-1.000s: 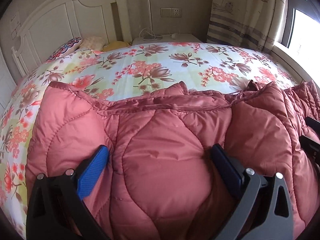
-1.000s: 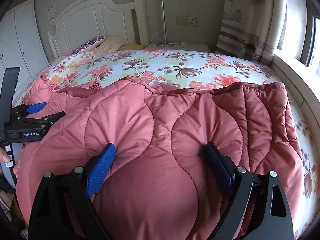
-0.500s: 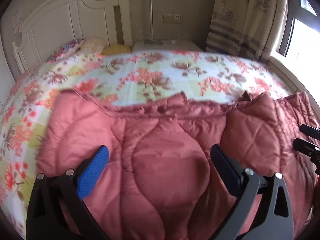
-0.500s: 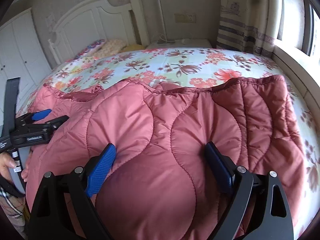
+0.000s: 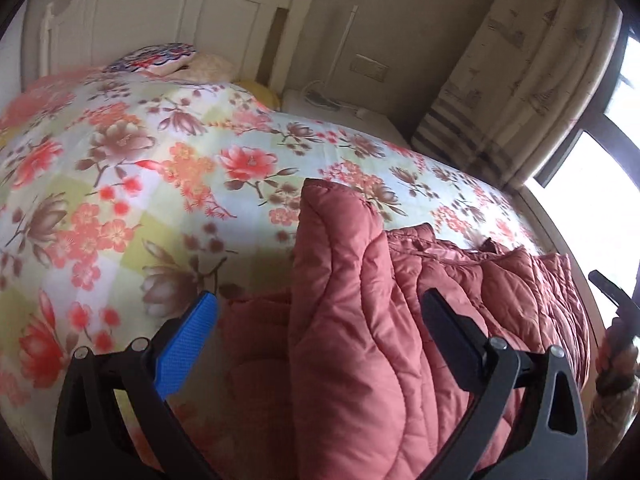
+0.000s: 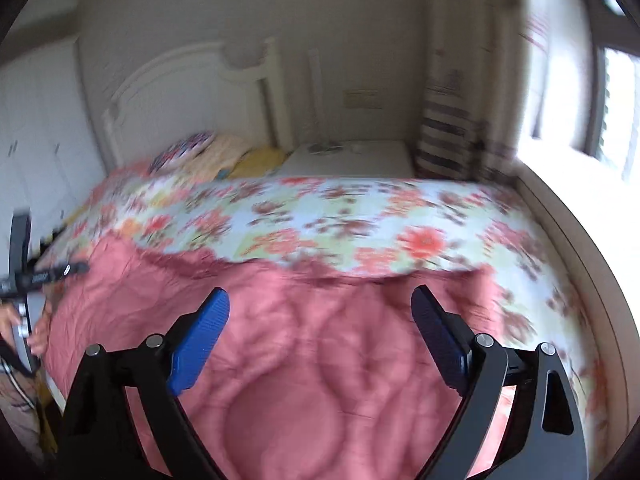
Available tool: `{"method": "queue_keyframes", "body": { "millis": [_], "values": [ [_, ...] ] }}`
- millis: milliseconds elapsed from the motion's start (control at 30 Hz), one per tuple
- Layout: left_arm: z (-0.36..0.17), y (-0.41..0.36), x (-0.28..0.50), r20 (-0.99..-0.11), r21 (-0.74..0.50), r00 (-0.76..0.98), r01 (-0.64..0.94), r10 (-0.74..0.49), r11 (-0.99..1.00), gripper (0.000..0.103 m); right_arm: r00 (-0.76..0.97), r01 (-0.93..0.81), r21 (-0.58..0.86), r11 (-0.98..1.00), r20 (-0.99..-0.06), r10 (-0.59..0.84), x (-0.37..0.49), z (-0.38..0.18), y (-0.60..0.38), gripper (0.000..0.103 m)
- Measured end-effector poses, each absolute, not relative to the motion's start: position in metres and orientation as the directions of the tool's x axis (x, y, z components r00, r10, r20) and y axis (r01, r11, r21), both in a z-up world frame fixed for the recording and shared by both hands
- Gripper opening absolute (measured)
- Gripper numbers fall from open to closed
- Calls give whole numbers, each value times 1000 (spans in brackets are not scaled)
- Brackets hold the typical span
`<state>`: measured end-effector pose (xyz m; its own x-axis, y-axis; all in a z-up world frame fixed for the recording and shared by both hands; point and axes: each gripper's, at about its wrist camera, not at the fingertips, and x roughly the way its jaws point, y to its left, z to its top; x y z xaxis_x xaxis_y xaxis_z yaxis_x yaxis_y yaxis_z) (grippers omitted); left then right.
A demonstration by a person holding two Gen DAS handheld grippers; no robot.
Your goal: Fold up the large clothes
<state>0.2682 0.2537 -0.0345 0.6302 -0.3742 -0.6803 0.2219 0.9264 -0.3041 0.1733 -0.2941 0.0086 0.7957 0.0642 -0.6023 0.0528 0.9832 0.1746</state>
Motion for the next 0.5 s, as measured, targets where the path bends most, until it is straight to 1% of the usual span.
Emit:
{"method": "queue_keyframes", "body": {
  "millis": [33,67,100,167,200,233,267,300,333,367,400,433,500],
  "values": [
    [-35,253,272,-677,-305,626,241,-387,922,101,780,111,209,972,-625,45,173,1,-319,88],
    [-36,249,278,-676,-305,618,259,-400,916,101,763,146,264,953,-643,61,174,-9,-343,88],
    [-38,245,284,-679,-310,607,273,-413,911,101,754,140,319,937,-648,108,176,-17,-358,88],
    [-42,237,300,-692,-331,573,290,-439,898,101,734,86,450,889,-632,249,184,-37,-380,88],
    [-43,234,306,-696,-340,563,289,-446,895,100,724,69,470,880,-631,280,189,-44,-383,88],
    [-44,232,311,-696,-352,556,289,-455,890,95,714,56,472,880,-635,295,193,-47,-383,87],
    [-44,230,315,-689,-367,548,300,-474,880,87,704,38,464,885,-641,306,199,-51,-381,81],
    [-44,228,316,-686,-372,542,312,-485,874,55,701,25,462,887,-641,314,202,-52,-378,71],
    [-42,227,314,-693,-365,537,314,-481,877,9,697,4,460,888,-638,327,205,-54,-375,63],
    [-40,229,312,-694,-366,541,303,-475,880,6,697,-9,445,896,-640,324,206,-53,-371,38],
    [-33,233,306,-675,-375,563,296,-478,878,6,719,-7,409,913,-632,289,201,-45,-368,16],
    [-19,237,293,-630,-373,604,315,-487,873,5,749,-19,402,915,-601,279,191,-35,-365,15],
    [0,241,280,-582,-364,650,329,-489,871,5,809,-71,412,908,-509,294,168,-9,-365,14]
  ]
}}
